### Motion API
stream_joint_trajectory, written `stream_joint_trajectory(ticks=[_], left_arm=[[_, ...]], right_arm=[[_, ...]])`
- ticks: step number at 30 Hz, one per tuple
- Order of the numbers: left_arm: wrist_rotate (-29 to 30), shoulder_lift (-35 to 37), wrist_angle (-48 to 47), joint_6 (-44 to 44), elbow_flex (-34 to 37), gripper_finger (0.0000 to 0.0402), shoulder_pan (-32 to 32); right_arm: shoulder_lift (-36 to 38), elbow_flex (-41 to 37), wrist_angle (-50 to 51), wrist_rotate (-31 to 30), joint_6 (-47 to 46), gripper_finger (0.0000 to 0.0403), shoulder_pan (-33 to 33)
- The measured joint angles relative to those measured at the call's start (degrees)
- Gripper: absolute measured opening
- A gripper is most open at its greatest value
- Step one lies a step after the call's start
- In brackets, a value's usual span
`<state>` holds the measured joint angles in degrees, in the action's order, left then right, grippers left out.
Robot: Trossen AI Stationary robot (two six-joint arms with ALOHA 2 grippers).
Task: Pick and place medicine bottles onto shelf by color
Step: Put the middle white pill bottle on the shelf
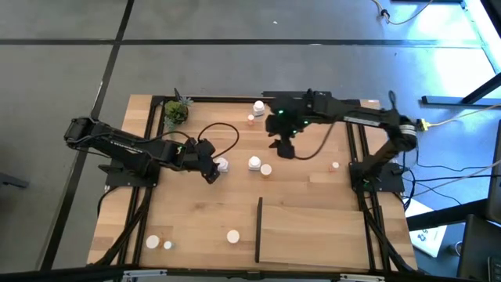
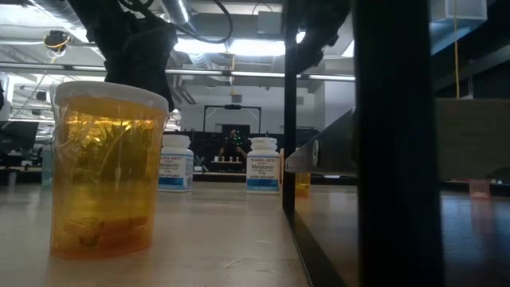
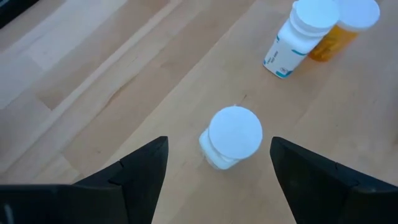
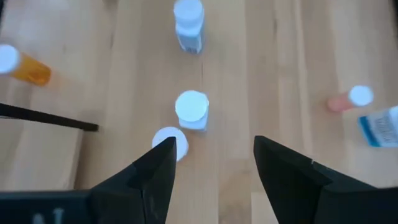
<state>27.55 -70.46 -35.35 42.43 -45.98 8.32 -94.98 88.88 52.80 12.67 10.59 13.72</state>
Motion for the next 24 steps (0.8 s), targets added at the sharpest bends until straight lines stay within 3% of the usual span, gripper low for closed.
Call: stream_joint_trajectory(ticks=[11,24], left_arm=[[0.1,0.0,-0.1,-1.1,0.0,0.0277,0.0],[0.1,0.0,-0.1,-1.1,0.0,0.0277,0.0]], right_arm=[[-6.7,4.8,4.2,0.0,-1.3,0.0217,0.0],[-7.7,5.6,4.7,0.1,2.1,0.0217,0.0]])
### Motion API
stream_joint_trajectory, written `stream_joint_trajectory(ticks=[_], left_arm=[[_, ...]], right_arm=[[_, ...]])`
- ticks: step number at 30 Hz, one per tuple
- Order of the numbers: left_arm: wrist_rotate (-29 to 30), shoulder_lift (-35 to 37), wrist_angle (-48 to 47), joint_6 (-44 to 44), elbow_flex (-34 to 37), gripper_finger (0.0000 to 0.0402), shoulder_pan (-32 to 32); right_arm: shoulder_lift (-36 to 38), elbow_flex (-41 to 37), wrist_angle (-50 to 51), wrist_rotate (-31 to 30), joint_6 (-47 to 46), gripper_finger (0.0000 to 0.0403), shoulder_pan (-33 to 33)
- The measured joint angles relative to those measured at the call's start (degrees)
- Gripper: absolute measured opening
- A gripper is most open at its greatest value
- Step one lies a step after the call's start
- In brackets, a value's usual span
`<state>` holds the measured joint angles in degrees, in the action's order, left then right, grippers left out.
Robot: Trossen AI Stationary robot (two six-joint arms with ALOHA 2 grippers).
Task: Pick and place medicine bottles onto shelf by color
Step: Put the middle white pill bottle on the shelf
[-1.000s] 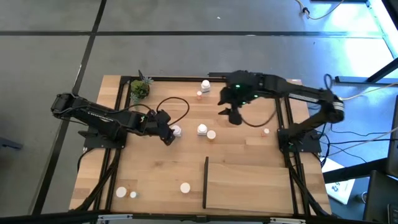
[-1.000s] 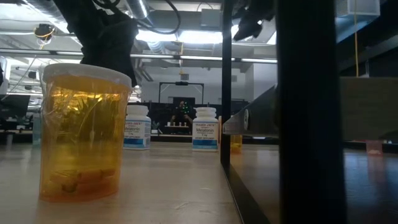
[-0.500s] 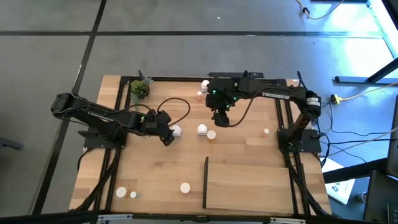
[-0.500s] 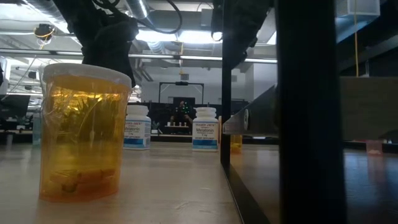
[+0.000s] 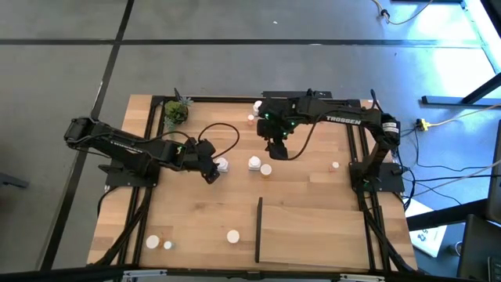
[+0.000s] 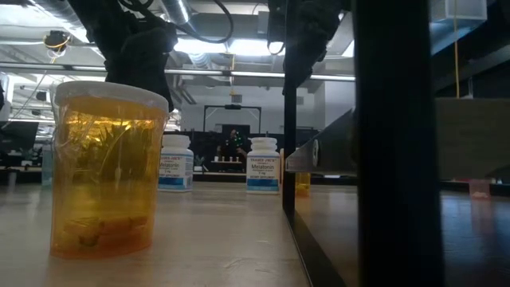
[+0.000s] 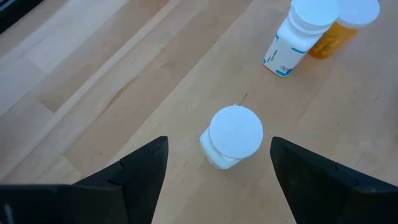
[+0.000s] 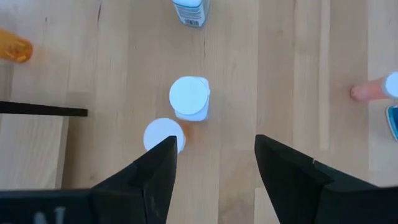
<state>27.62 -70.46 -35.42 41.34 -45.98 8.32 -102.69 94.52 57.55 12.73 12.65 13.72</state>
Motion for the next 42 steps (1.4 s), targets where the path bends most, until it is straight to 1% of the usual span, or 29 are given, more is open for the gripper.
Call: stream_joint_trajectory(ticks=[4,6,9,12,17,22,25,32,36,40,42], left_arm=[[0.0,0.0,0.0,0.0,0.0,0.0277,0.0],[0.0,0.0,0.0,0.0,0.0,0.0277,0.0],[0.0,0.0,0.0,0.0,0.0,0.0277,0.0],[0.0,0.0,0.0,0.0,0.0,0.0277,0.0],[0.0,0.0,0.0,0.0,0.0,0.0277,0.0],[0.0,0.0,0.0,0.0,0.0,0.0277,0.0],[0.0,0.0,0.0,0.0,0.0,0.0277,0.0],[0.0,0.0,0.0,-0.7,0.0,0.0277,0.0],[0.0,0.0,0.0,-2.5,0.0,0.0277,0.0],[0.0,0.0,0.0,-3.0,0.0,0.0277,0.0],[0.0,0.0,0.0,-3.0,0.0,0.0277,0.0]], right_arm=[[0.0,0.0,-0.4,0.0,1.0,0.0198,0.0],[0.0,0.0,-0.8,0.1,-0.4,0.0191,0.0],[0.0,0.0,-0.7,0.9,-0.3,0.0190,0.0],[0.0,0.0,-0.7,0.9,-0.4,0.0201,0.0],[0.0,0.0,-0.9,0.9,-0.3,0.0236,-0.1],[0.0,-0.4,-3.4,0.8,0.7,0.0262,-0.1],[0.1,-2.1,-6.2,2.6,1.6,0.0263,-0.1],[0.1,-7.0,-11.0,2.9,1.0,0.0264,-0.1],[0.1,-10.5,-16.1,3.1,1.6,0.0264,-0.8],[0.1,-13.2,-20.2,5.3,2.9,0.0264,-1.7],[0.1,-14.4,-22.6,5.5,3.0,0.0264,-2.0]])
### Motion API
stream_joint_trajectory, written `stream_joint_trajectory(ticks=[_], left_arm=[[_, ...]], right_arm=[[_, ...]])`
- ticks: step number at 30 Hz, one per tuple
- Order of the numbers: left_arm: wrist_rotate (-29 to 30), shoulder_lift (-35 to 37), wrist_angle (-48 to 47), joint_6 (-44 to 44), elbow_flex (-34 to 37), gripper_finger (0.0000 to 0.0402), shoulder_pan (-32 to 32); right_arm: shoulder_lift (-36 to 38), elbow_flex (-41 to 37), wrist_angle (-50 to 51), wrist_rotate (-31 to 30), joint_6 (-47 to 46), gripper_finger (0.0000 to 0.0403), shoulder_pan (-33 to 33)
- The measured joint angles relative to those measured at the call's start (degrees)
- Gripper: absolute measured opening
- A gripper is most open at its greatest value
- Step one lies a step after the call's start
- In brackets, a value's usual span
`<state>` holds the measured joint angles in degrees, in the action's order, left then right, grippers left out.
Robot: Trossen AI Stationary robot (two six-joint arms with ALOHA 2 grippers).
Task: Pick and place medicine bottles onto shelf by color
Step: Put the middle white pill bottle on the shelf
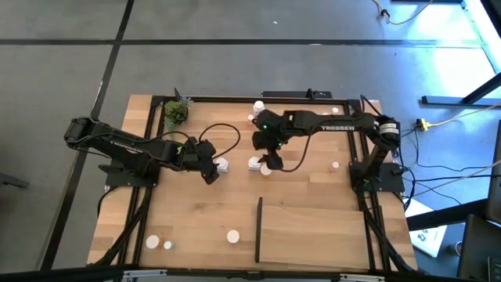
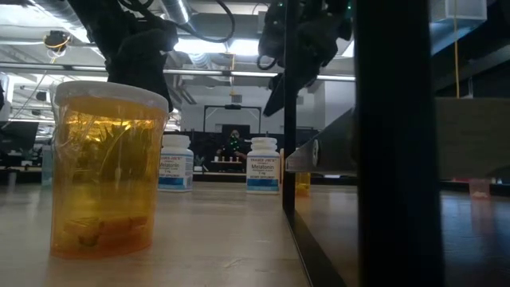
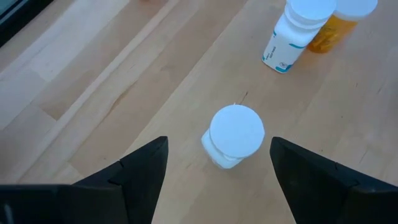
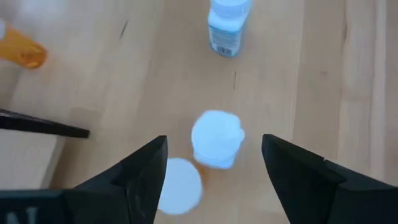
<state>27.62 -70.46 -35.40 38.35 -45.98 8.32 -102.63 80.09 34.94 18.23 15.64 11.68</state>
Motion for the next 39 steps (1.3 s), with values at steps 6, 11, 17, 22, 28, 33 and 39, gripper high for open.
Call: stream_joint_trajectory(ticks=[6,11,17,22,28,33,39], left_arm=[[0.0,0.0,0.0,0.0,0.0,0.0277,0.0],[0.0,0.0,0.0,0.0,0.0,0.0277,0.0],[0.0,0.0,0.0,0.0,0.0,0.0277,0.0],[0.0,0.0,0.0,0.0,0.0,0.0277,0.0],[0.0,0.0,0.0,0.0,0.0,0.0277,0.0],[0.0,0.0,0.0,0.0,0.0,0.0277,0.0],[0.0,0.0,0.0,-0.1,0.0,0.0277,0.0]], right_arm=[[0.0,-3.1,-5.8,0.3,-0.1,0.0264,0.0],[0.0,-5.0,-8.6,1.4,-0.1,0.0264,0.0],[0.0,-7.5,-13.4,2.9,-0.1,0.0264,0.0],[0.0,-9.3,-15.9,2.5,-0.1,0.0264,0.0],[0.0,-10.3,-16.2,2.4,-0.1,0.0264,0.0],[0.0,-10.3,-16.3,2.4,0.8,0.0264,-0.2],[0.0,-10.3,-16.3,2.3,2.7,0.0264,-0.2]])
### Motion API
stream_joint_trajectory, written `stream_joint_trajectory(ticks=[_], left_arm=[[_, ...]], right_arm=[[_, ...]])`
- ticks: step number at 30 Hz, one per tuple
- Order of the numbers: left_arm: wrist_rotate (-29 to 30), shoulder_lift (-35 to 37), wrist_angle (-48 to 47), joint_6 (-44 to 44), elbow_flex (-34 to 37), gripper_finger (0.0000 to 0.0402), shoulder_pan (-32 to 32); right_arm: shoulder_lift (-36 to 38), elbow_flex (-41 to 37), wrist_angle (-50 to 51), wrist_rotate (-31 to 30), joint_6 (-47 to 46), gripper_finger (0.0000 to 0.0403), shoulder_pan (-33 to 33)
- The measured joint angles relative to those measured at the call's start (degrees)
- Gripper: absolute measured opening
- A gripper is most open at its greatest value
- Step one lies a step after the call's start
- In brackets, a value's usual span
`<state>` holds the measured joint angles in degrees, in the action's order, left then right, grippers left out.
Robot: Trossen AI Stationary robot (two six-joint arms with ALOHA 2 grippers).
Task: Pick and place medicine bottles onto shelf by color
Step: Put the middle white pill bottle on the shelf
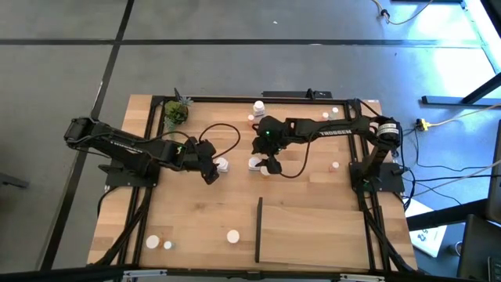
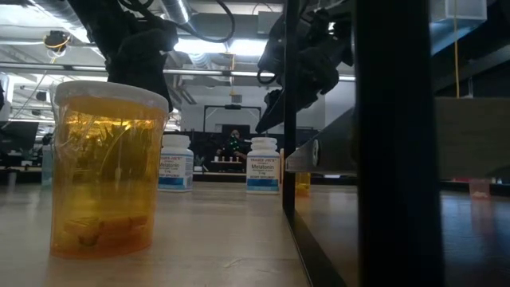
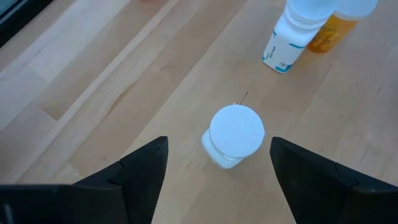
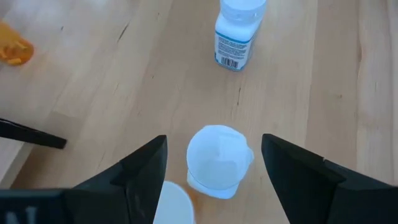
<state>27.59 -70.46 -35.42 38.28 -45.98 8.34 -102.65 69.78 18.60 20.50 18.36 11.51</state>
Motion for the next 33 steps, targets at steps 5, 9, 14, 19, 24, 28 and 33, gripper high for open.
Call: stream_joint_trajectory(ticks=[5,9,14,19,24,28,33], left_arm=[[0.0,0.0,0.0,0.0,0.0,0.0277,0.0],[0.0,0.0,0.0,0.0,0.0,0.0277,0.0],[0.0,0.0,0.1,0.0,0.0,0.0277,0.0],[-0.1,0.0,0.3,-0.4,0.0,0.0277,0.0],[-0.2,0.0,0.4,-1.4,0.0,0.0277,0.0],[-0.2,0.0,0.3,-1.4,0.0,0.0277,0.0],[-0.2,0.0,0.3,-1.4,0.0,0.0277,0.0]], right_arm=[[-0.2,0.0,0.0,-1.4,0.2,0.0264,-0.1],[-1.1,0.0,-0.5,-1.2,0.1,0.0264,-0.2],[-2.5,0.0,-0.7,-1.1,0.2,0.0264,-0.4],[-4.0,0.0,-1.2,-1.3,0.2,0.0264,-0.5],[-4.6,0.0,-1.2,-1.4,0.2,0.0264,-0.5],[-4.6,0.0,-1.3,-2.0,0.0,0.0261,-0.5],[-4.6,0.0,-1.3,-2.8,-0.6,0.0228,-0.5]])
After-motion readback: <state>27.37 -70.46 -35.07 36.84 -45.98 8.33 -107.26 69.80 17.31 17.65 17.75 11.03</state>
